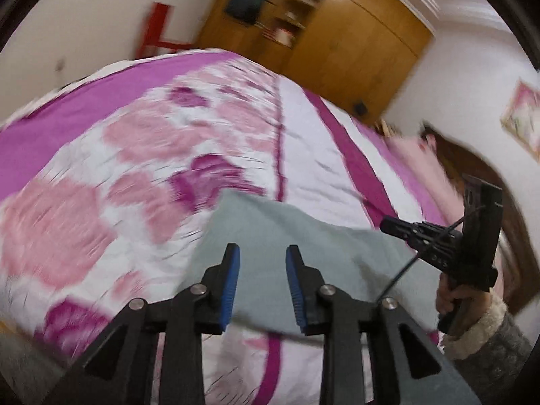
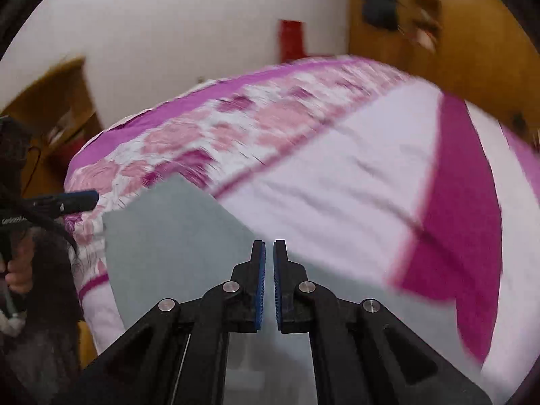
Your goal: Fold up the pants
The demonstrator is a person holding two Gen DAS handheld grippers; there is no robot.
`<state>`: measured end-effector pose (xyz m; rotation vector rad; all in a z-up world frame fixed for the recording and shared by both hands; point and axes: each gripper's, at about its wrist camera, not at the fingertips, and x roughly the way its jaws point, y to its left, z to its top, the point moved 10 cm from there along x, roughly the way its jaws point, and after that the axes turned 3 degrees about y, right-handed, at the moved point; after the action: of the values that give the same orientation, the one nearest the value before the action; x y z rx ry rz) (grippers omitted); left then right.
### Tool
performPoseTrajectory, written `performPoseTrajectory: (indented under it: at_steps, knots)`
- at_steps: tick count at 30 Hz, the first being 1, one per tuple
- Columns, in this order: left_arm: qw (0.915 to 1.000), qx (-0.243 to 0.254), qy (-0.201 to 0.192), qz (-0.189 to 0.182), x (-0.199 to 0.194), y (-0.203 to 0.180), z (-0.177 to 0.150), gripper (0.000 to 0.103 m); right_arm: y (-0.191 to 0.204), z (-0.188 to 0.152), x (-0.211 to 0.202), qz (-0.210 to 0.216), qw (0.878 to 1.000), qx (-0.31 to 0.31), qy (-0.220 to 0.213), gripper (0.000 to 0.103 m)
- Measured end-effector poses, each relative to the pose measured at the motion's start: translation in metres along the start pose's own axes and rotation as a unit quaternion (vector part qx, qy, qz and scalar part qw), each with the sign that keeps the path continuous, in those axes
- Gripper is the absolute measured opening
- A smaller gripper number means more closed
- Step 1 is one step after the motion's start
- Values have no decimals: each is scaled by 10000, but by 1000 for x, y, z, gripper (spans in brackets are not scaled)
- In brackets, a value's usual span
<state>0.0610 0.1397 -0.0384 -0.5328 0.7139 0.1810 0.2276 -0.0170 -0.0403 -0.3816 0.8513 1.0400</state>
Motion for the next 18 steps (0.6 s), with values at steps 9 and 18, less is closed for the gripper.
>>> performPoseTrajectory:
  at_steps: [9, 18]
  knots:
    - [9864, 1236, 1061, 210, 122, -72, 8, 14, -35, -26, 51, -125, 9976, 651, 209, 0]
    - [9878, 999, 905, 778, 123, -47, 13, 3, -68, -35, -1, -17, 9877, 1533, -318, 0]
